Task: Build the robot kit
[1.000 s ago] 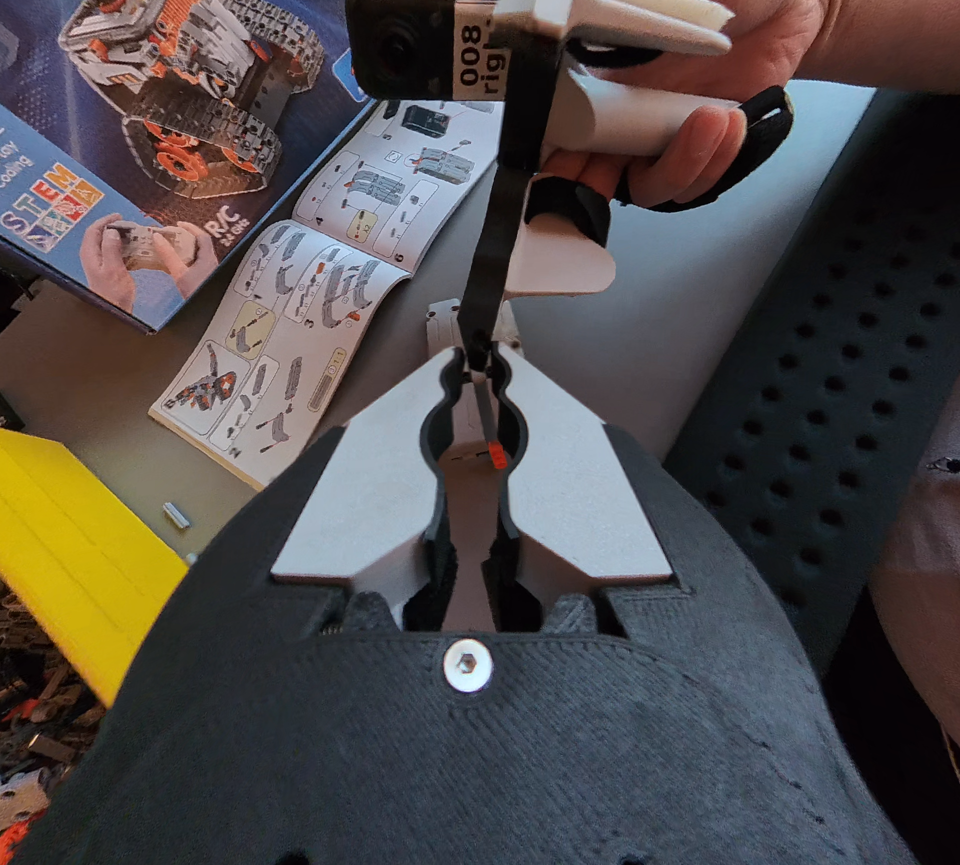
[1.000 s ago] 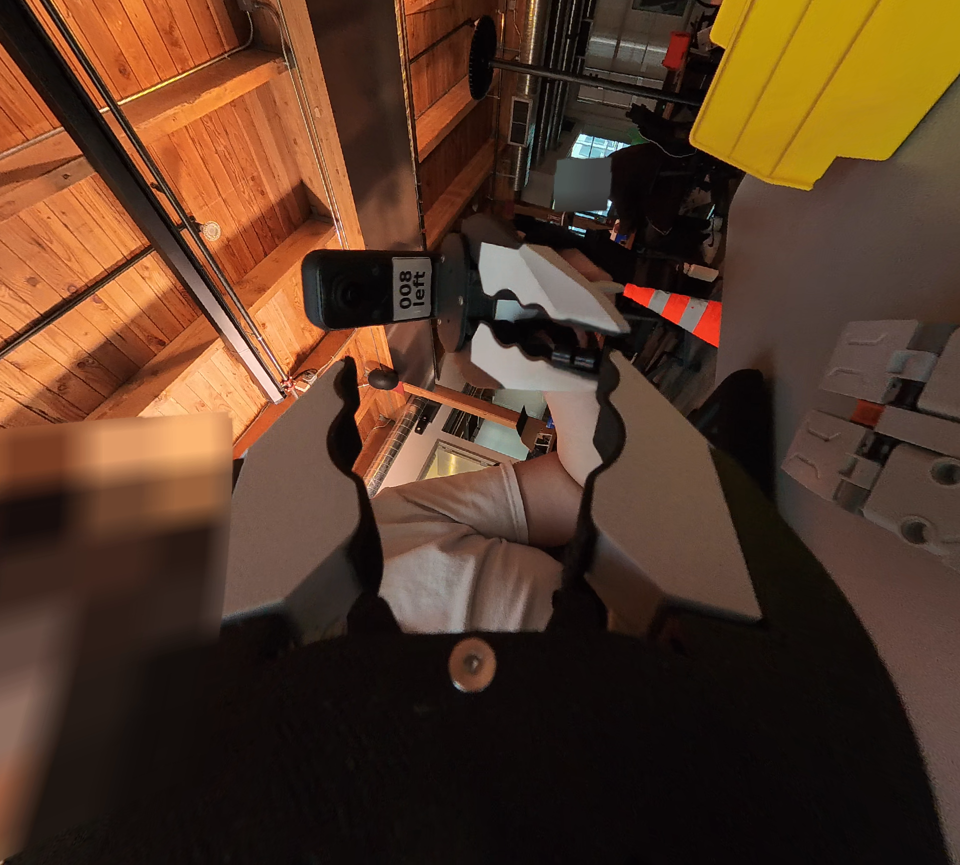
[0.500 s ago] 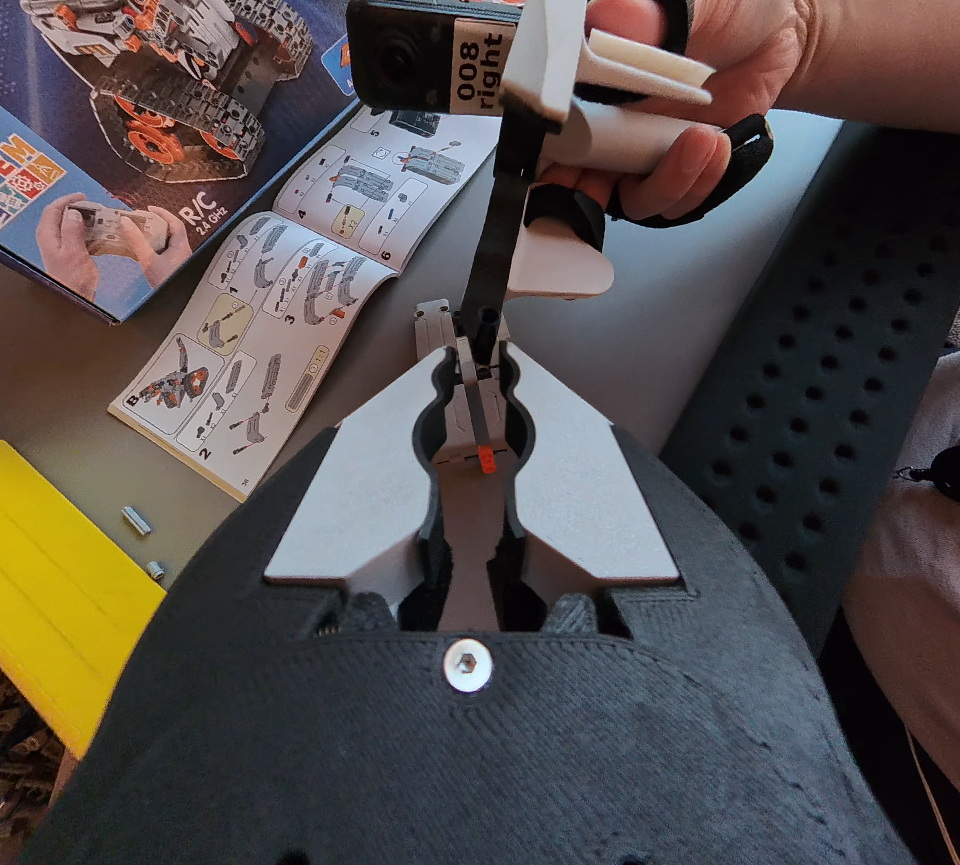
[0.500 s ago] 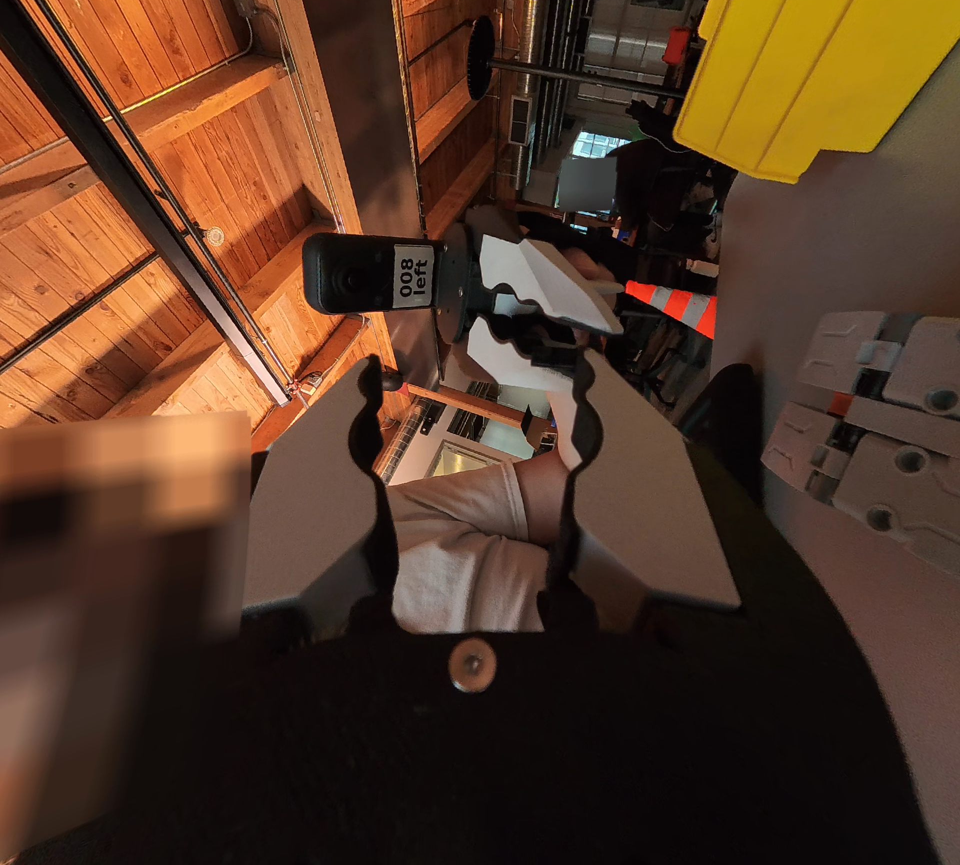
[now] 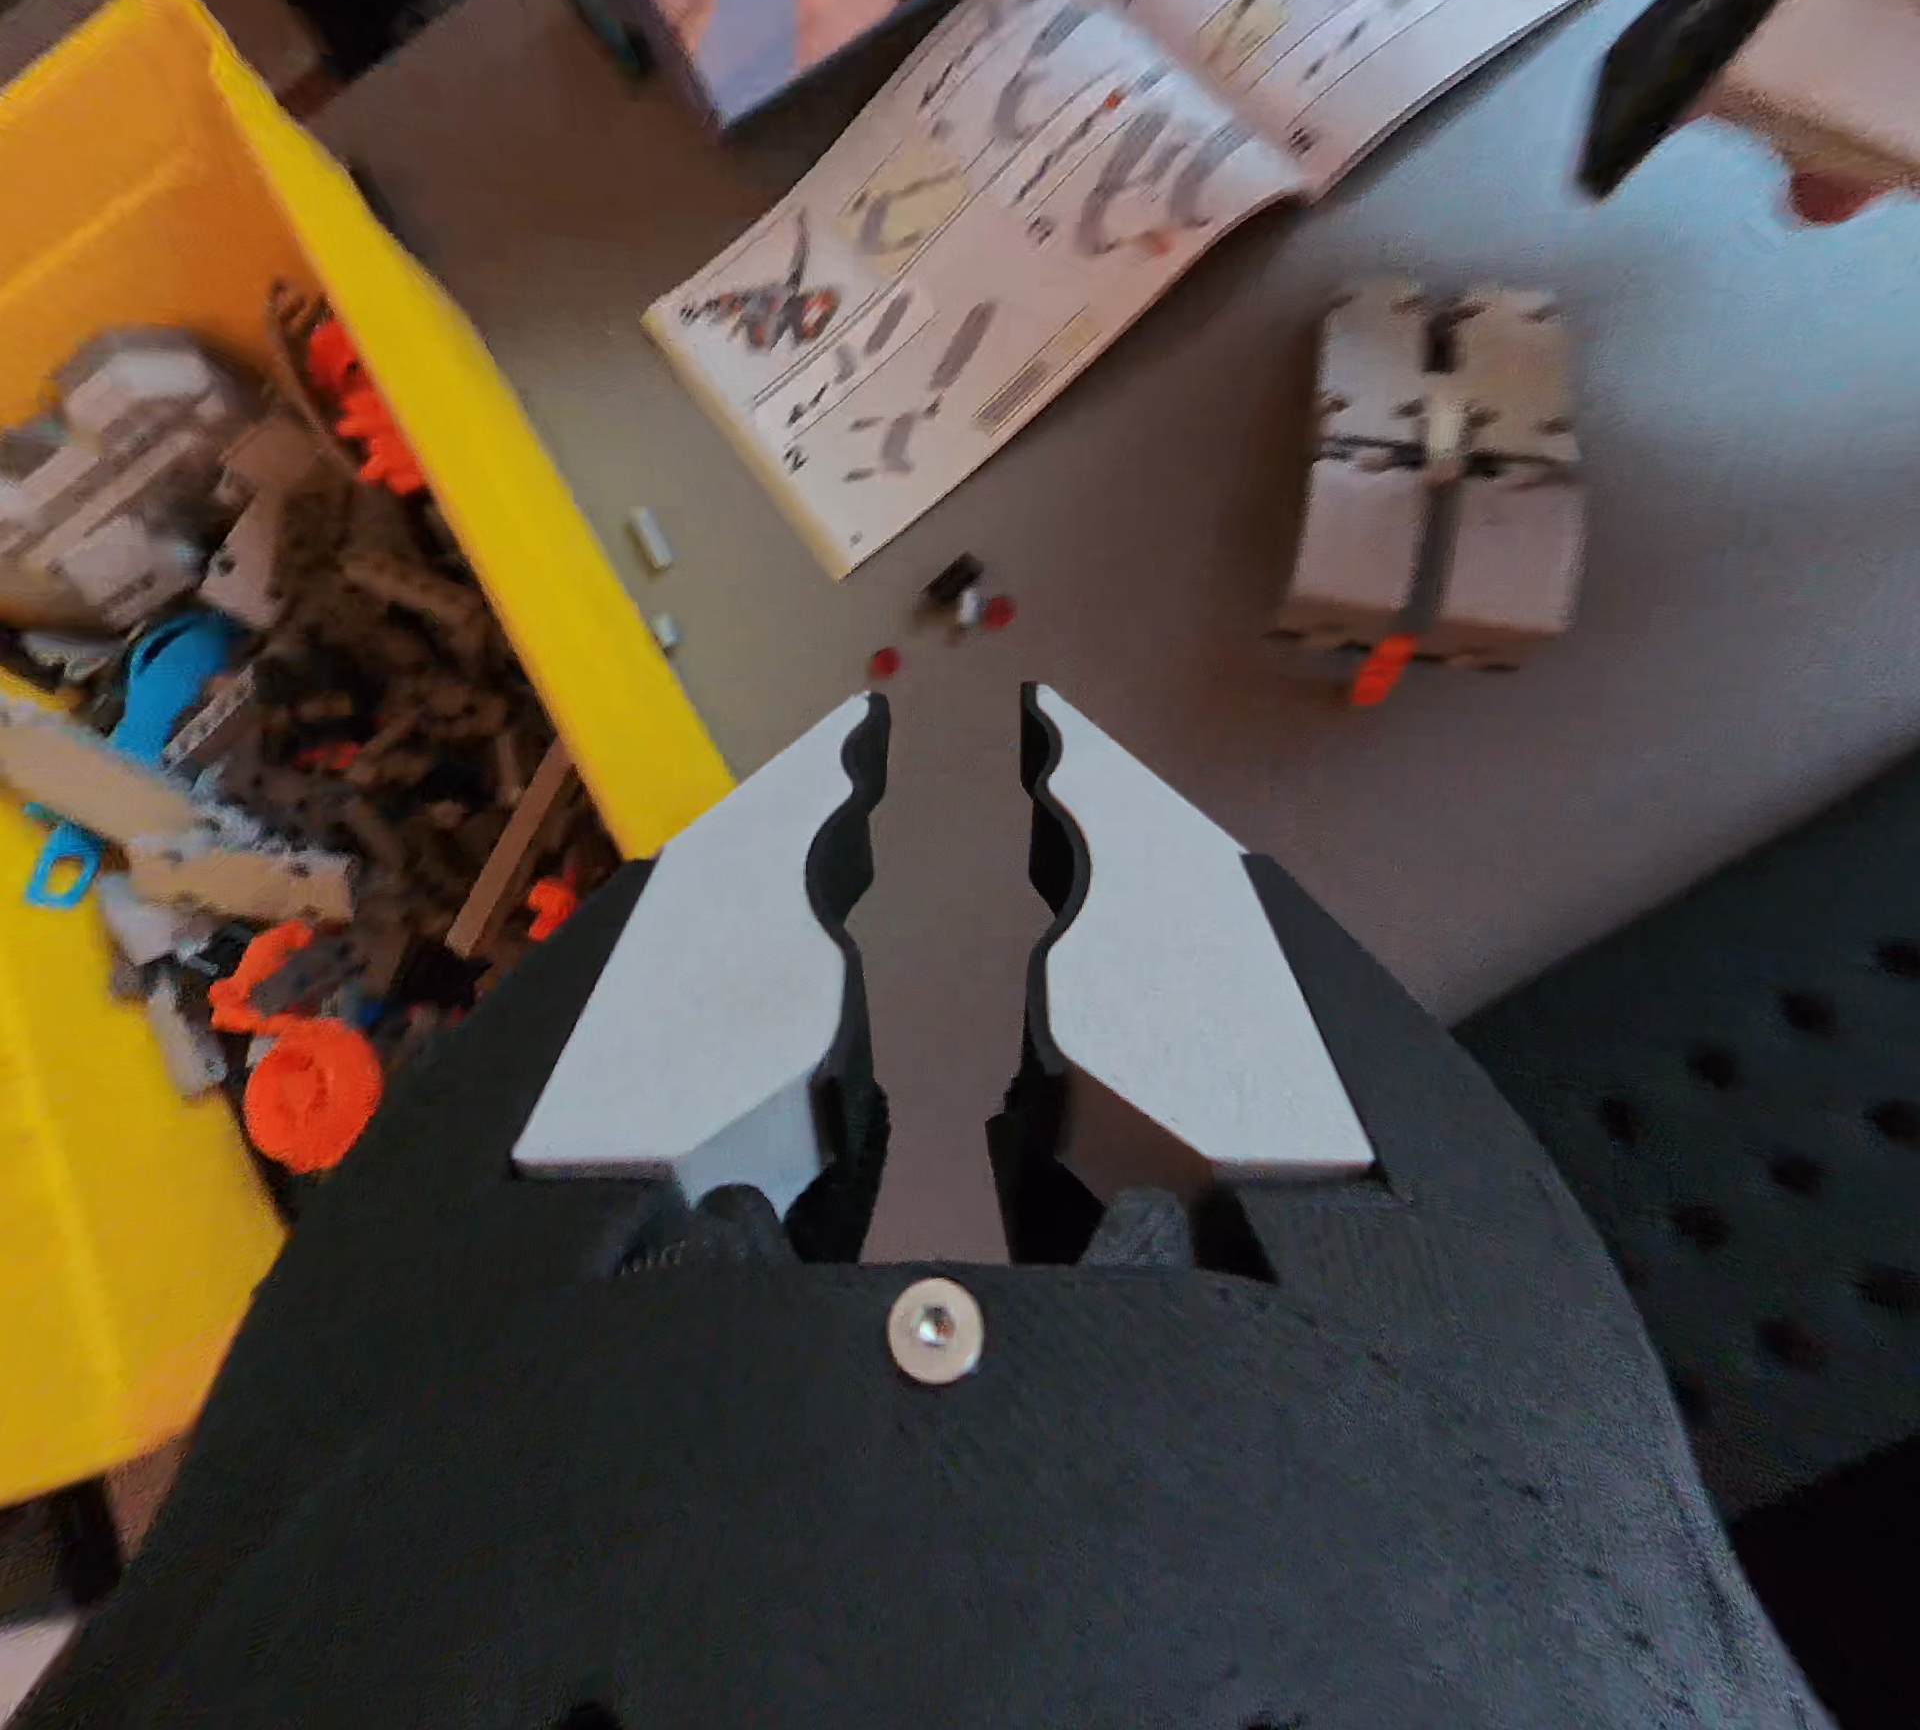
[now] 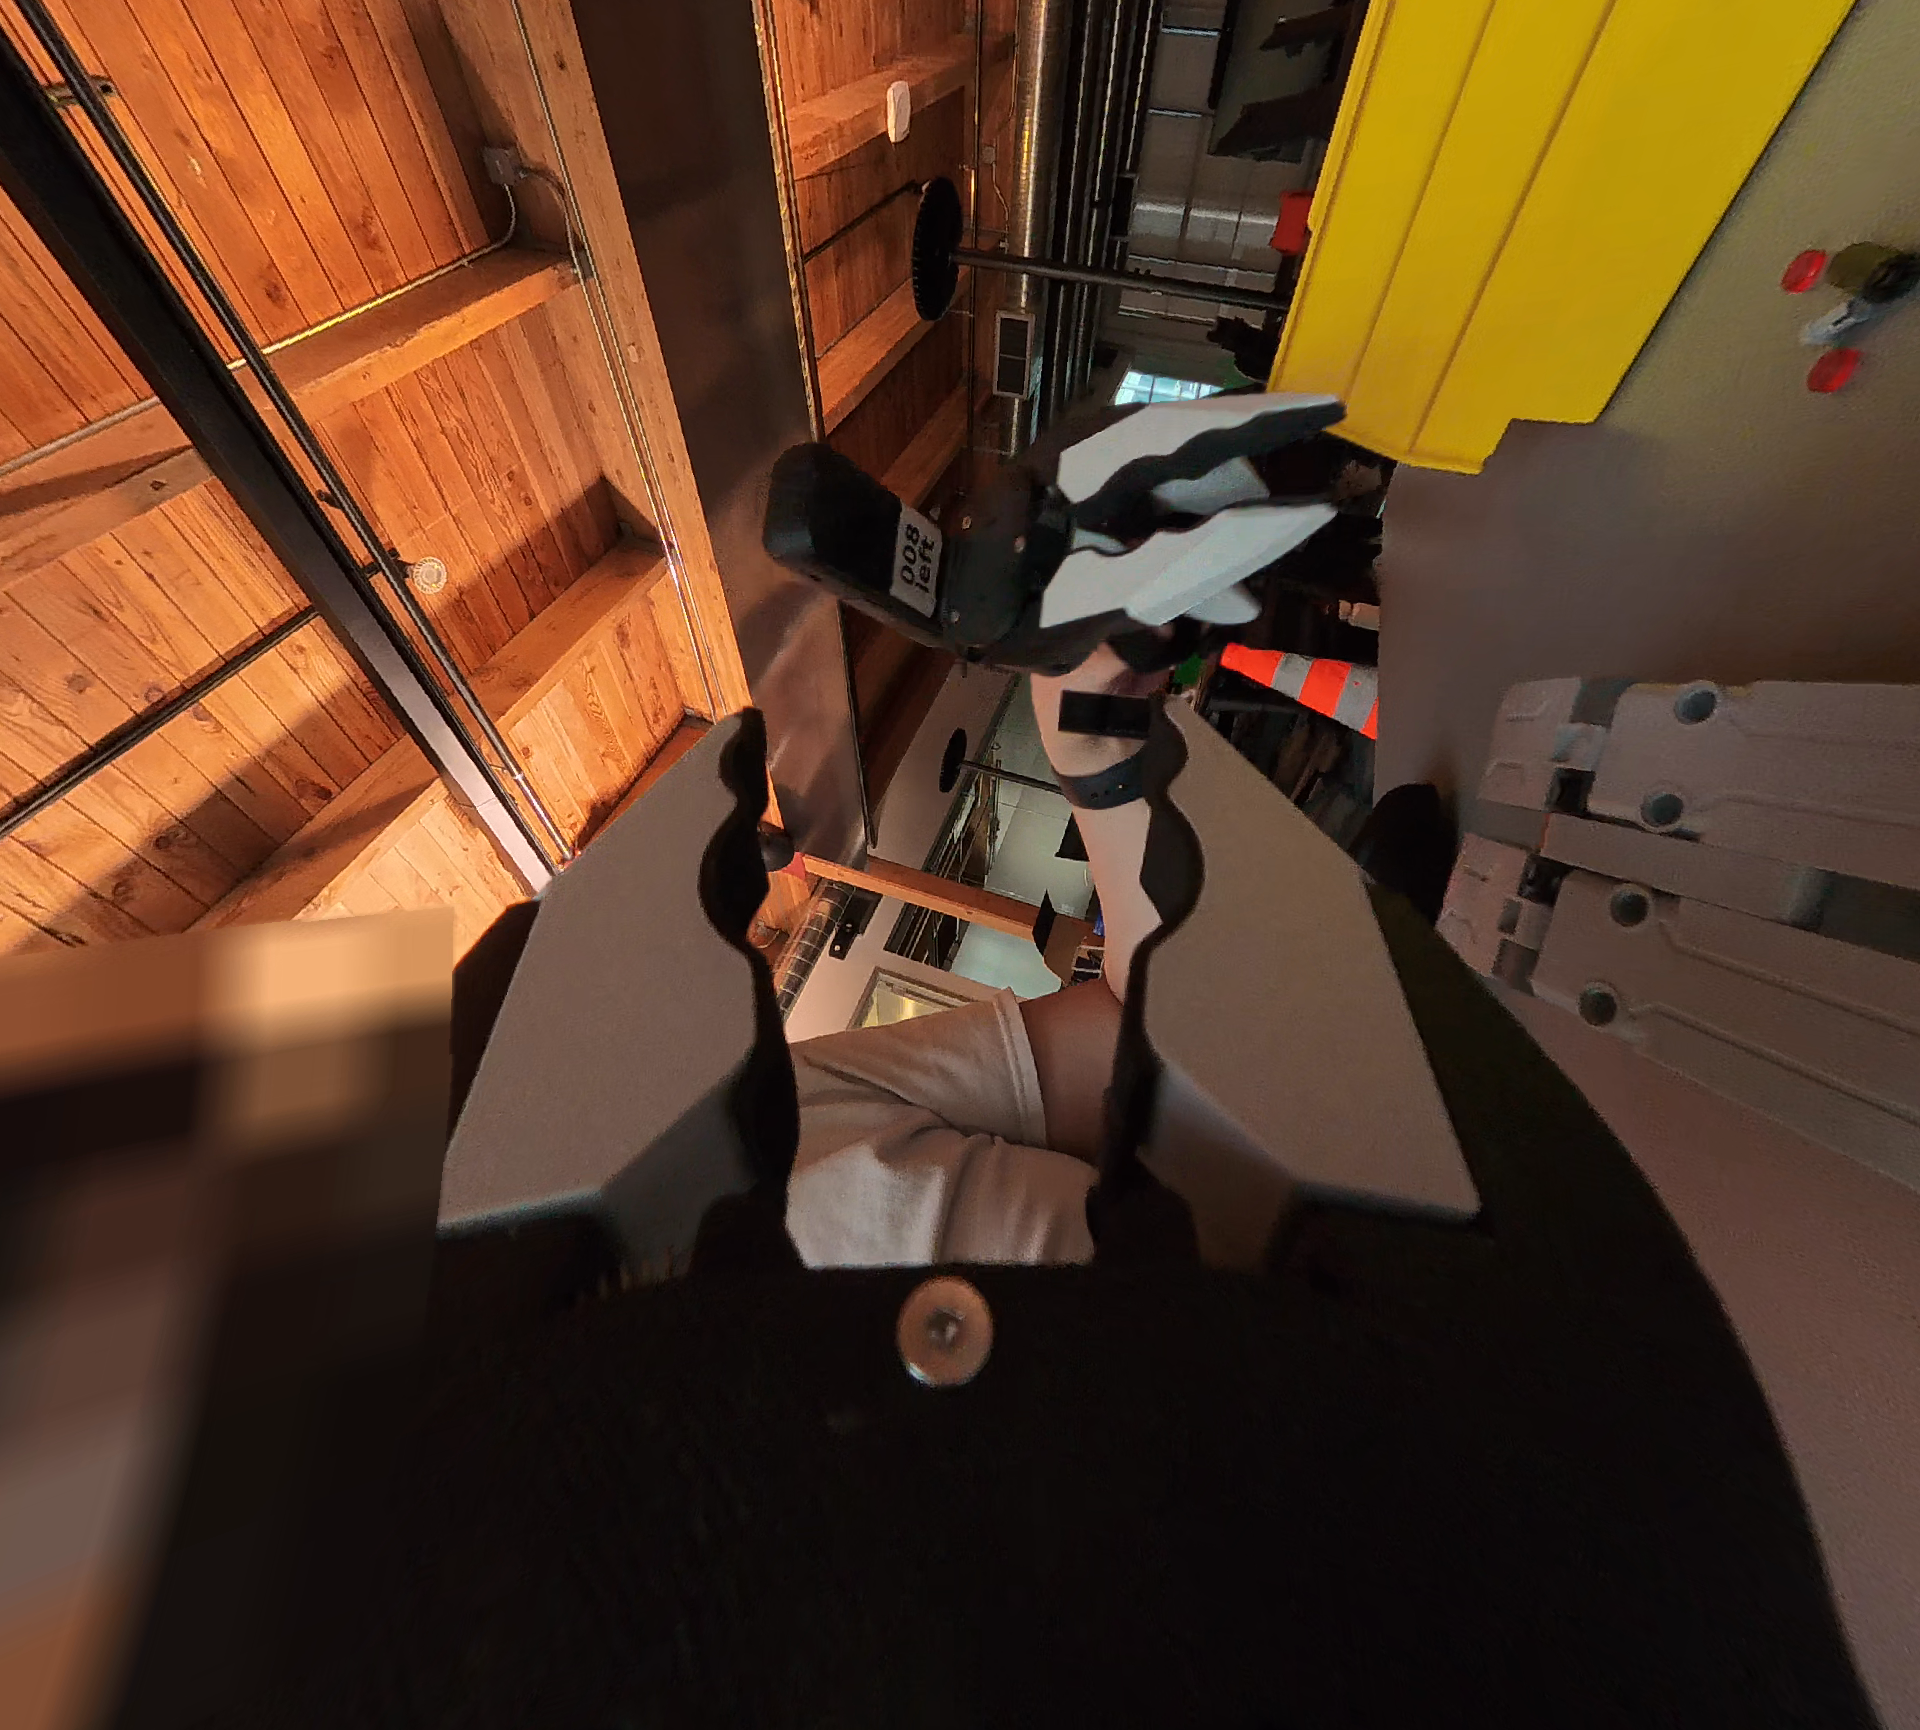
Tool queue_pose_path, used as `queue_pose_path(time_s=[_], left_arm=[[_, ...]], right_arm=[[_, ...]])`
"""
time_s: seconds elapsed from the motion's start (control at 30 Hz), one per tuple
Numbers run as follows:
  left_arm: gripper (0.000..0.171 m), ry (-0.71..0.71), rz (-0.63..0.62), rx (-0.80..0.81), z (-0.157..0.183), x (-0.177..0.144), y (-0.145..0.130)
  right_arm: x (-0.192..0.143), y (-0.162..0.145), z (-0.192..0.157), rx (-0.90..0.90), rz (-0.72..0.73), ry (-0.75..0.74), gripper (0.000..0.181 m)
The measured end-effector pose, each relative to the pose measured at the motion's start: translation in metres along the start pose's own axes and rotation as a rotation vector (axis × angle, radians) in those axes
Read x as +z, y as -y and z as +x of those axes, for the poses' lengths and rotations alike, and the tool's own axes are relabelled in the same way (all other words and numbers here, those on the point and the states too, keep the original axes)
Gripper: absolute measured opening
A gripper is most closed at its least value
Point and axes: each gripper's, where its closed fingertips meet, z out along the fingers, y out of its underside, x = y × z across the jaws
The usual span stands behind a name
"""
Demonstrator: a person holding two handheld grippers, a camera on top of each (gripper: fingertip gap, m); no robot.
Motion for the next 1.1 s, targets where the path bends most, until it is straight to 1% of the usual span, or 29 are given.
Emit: queue_pose_path(time_s=[0.03, 0.1, 0.2, 0.23, 0.27, 0.33, 0.4, 0.47, 0.6, 0.67, 0.8, 0.9, 1.1], left_arm=[[0.023, 0.030, -0.044, -0.007, -0.007, 0.004, -0.006], [0.019, 0.044, -0.094, -0.003, -0.009, 0.013, -0.011], [0.008, -0.047, -0.132, 0.032, 0.007, 0.030, -0.005], [0.002, -0.073, -0.171, 0.044, 0.009, 0.037, -0.007], [0.002, -0.080, -0.236, 0.061, 0.008, 0.043, -0.011], [0.002, -0.050, -0.349, 0.117, -0.002, 0.054, -0.018], [0.002, -0.057, -0.388, 0.125, -0.003, 0.064, -0.020], [0.005, -0.061, -0.380, 0.100, -0.002, 0.073, -0.022], [0.009, -0.033, -0.317, 0.069, 0.001, 0.083, -0.028], [0.006, -0.029, -0.291, 0.052, 0.001, 0.084, -0.028], [0.013, -0.016, -0.274, 0.028, -0.003, 0.085, -0.027], [0.014, -0.011, -0.261, 0.009, -0.004, 0.086, -0.026], [0.003, -0.024, -0.202, -0.018, 0.000, 0.090, -0.023]], right_arm=[[-0.001, 0.002, -0.001, -0.003, 0.006, -0.001, 0.073], [-0.004, 0.004, -0.002, -0.011, 0.014, -0.001, 0.073], [-0.007, 0.008, -0.004, -0.012, 0.026, 0.004, 0.073], [-0.008, 0.009, -0.004, -0.017, 0.028, 0.002, 0.073], [-0.009, 0.010, -0.005, -0.021, 0.030, 0.001, 0.073], [-0.009, 0.010, -0.007, -0.023, 0.029, 0.006, 0.073], [-0.009, 0.009, -0.008, -0.030, 0.022, 0.007, 0.073], [-0.009, 0.008, -0.011, -0.043, 0.014, 0.007, 0.073], [-0.010, 0.009, -0.017, -0.060, 0.013, 0.015, 0.073], [-0.010, 0.010, -0.017, -0.061, 0.013, 0.015, 0.073], [-0.010, 0.009, -0.019, -0.060, 0.010, 0.024, 0.073], [-0.010, 0.010, -0.021, -0.066, 0.010, 0.028, 0.073], [-0.012, 0.012, -0.022, -0.060, 0.018, 0.037, 0.073]])
